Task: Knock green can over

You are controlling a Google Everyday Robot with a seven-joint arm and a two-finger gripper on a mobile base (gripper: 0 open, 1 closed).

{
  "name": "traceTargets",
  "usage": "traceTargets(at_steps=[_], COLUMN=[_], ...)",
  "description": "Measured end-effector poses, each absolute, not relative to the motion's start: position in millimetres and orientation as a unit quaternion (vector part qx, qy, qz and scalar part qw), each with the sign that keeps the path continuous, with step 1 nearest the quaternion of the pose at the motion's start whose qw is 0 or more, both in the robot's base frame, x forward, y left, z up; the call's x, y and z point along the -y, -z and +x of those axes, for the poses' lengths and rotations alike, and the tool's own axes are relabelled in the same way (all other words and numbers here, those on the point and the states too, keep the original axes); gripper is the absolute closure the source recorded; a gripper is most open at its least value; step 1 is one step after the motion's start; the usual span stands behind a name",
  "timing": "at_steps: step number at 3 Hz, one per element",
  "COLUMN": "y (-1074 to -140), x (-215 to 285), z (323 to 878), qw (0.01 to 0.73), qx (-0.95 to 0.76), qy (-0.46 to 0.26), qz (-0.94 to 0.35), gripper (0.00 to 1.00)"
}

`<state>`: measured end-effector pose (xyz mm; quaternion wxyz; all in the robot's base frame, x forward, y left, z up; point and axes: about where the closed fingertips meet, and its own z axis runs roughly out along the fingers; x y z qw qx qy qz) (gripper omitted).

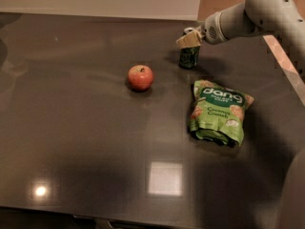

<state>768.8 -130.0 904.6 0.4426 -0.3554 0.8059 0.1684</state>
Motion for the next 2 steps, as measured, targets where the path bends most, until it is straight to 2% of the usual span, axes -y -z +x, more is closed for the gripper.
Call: traceTargets(at_steps=[1, 2], y=[-925.7, -949.5], x=[125.6, 120.5], z=[760.1, 753.8], qw=[0.435, 0.401], qx=[-0.802, -0.81], qy=[-0.162, -0.128], qz=[-0.377, -0.409], gripper=[0.82, 1.0])
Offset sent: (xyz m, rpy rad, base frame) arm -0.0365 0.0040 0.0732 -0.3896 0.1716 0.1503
